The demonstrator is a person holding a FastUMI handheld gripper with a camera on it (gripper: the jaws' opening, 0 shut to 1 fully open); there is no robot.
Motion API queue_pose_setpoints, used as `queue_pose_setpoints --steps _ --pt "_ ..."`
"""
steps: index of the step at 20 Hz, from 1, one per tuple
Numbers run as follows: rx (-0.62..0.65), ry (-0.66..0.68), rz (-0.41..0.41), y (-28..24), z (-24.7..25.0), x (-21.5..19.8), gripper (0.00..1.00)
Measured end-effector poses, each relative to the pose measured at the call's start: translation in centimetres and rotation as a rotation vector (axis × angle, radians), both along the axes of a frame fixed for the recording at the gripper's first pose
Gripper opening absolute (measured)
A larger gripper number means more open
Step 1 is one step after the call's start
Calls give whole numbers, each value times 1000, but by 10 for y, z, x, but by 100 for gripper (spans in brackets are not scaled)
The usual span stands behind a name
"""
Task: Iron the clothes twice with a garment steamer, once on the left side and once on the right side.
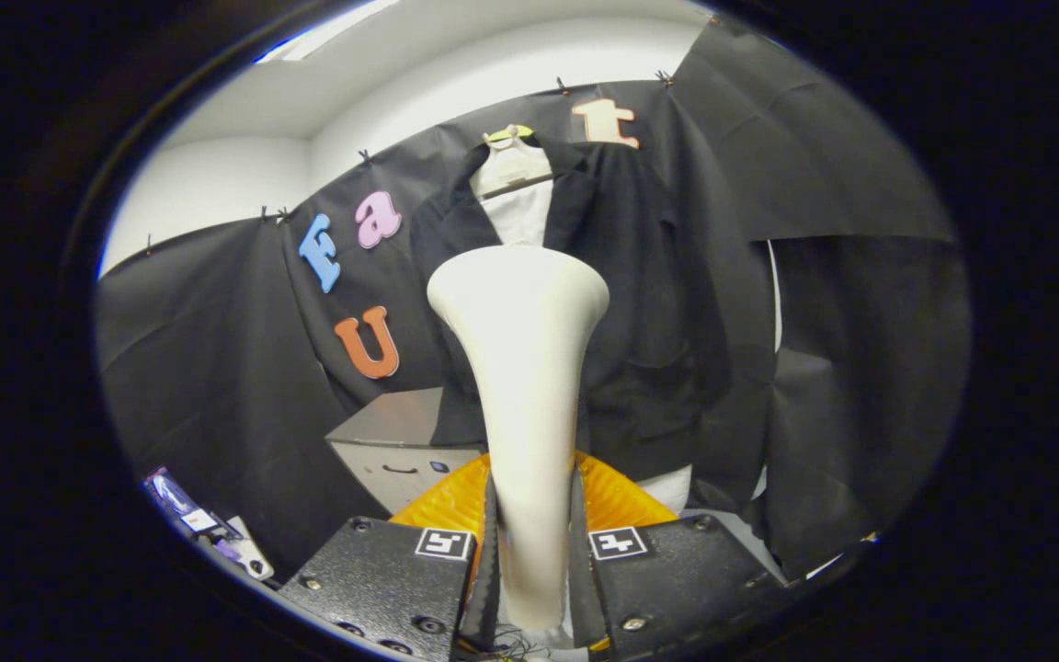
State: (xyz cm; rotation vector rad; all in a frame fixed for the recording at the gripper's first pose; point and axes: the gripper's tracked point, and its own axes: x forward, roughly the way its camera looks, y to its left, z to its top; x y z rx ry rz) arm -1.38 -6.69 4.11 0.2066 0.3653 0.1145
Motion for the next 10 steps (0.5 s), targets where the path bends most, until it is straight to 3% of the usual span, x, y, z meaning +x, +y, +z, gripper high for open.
queue_pose_setpoints --steps 10 --pt "6 14 -5 -97 -16 -23 33"
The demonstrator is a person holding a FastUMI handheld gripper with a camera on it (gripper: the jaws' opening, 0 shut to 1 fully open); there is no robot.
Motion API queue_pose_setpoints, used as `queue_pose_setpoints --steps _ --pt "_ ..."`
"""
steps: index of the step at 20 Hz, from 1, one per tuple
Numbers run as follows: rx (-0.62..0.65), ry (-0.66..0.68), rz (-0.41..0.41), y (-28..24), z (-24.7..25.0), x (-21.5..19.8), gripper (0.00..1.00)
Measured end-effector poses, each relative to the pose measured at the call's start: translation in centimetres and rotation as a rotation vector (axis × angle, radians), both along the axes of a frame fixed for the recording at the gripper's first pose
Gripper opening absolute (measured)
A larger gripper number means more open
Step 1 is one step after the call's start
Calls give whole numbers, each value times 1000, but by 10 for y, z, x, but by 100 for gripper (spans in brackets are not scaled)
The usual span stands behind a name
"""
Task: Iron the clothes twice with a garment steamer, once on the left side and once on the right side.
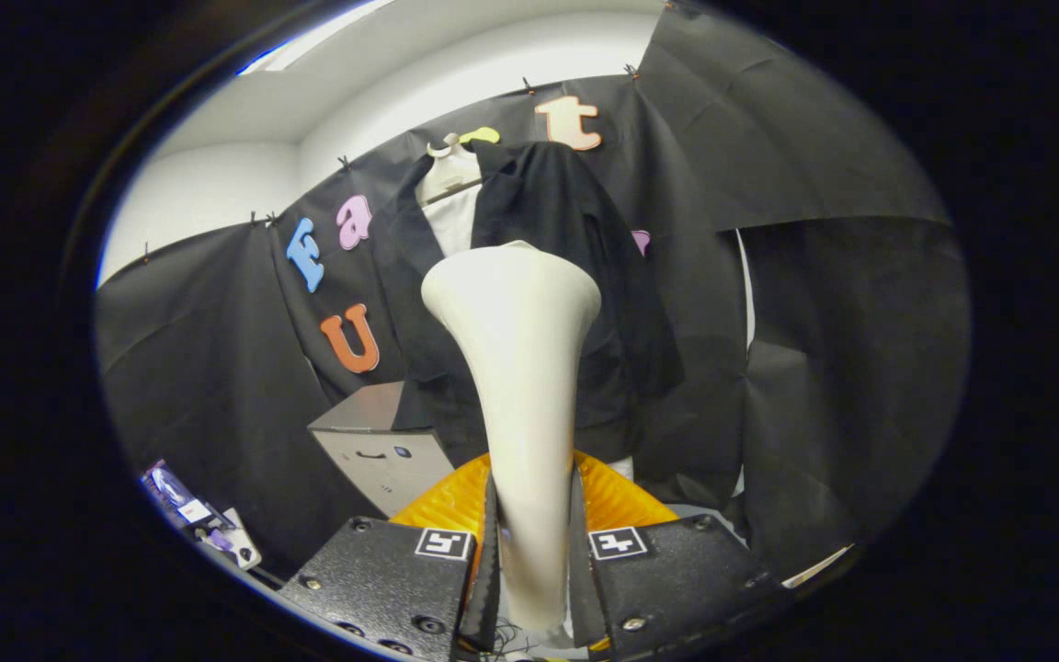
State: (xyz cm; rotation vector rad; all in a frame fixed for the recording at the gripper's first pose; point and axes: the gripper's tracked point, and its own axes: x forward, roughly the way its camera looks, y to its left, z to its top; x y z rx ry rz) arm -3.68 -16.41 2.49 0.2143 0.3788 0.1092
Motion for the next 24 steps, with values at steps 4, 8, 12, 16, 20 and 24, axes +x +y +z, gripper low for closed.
queue_pose_setpoints --steps 4,8,12,16,20,24 --pt "-3 2 8 -13 -6 -5 33" --pt "-9 13 20 -12 -13 -11 33" --pt "-23 12 28 -4 -16 -4 33" --pt "-31 -44 59 24 10 28 33" --pt "-31 -146 101 71 50 76 33" --pt "-39 -243 119 118 82 127 33"
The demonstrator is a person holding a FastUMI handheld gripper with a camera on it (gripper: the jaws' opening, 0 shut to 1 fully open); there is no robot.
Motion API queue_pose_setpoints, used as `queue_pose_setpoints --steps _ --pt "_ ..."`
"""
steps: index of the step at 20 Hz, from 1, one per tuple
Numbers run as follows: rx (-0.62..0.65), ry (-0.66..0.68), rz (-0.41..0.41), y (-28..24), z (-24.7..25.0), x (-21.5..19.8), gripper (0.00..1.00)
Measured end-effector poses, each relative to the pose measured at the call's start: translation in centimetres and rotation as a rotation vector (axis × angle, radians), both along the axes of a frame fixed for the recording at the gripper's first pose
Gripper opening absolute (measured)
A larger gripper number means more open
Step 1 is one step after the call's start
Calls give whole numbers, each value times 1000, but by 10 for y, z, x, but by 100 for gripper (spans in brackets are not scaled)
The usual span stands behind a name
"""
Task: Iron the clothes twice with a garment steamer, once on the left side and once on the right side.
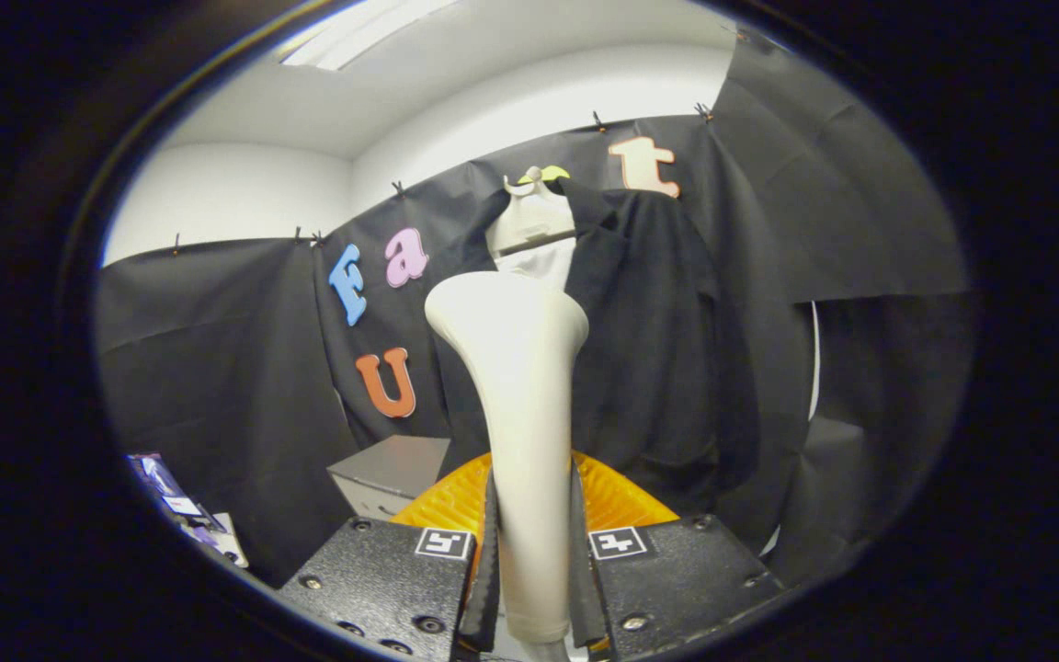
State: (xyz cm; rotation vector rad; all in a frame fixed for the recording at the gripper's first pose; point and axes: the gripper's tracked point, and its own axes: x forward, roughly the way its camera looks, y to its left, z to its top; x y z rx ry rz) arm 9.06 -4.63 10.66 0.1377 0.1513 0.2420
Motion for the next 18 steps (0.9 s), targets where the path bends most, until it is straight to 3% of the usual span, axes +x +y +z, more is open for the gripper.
queue_pose_setpoints --steps 7,14,18 --pt "-61 -85 -114 57 20 86 33" --pt "-98 -79 -205 88 -4 127 33" --pt "-173 -97 -270 85 -18 126 33"
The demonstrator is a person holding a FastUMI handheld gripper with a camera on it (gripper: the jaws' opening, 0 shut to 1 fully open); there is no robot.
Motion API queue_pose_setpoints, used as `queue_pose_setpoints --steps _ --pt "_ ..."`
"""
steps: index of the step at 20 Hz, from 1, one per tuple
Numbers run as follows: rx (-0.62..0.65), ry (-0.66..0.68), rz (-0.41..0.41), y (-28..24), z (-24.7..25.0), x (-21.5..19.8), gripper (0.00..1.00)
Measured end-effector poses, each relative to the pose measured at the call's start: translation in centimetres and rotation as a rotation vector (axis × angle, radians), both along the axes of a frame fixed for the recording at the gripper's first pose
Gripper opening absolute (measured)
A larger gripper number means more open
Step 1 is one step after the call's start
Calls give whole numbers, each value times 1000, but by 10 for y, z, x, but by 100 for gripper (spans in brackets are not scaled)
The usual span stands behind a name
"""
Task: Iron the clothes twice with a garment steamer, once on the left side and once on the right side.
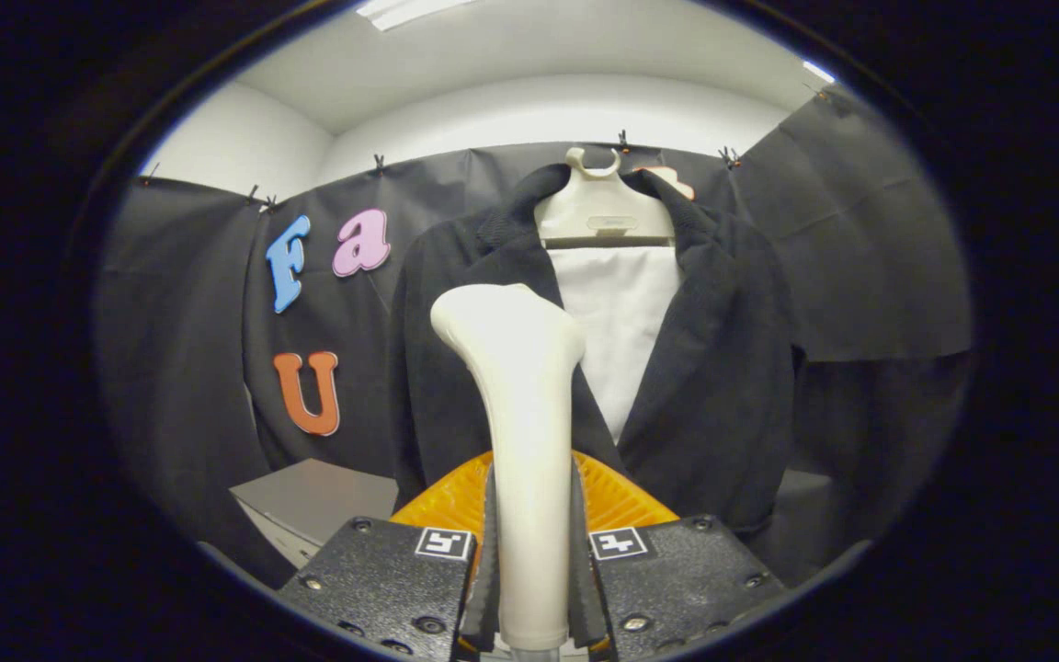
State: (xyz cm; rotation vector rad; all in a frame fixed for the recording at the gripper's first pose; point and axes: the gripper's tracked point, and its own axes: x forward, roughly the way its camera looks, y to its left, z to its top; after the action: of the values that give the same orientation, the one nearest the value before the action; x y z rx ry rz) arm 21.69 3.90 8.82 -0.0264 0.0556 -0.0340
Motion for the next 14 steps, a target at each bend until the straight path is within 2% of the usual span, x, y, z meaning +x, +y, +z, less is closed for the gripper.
queue_pose_setpoints --steps 7,14 --pt "-38 70 -51 -6 -53 -17 33" --pt "-66 119 -64 -1 -96 -33 33"
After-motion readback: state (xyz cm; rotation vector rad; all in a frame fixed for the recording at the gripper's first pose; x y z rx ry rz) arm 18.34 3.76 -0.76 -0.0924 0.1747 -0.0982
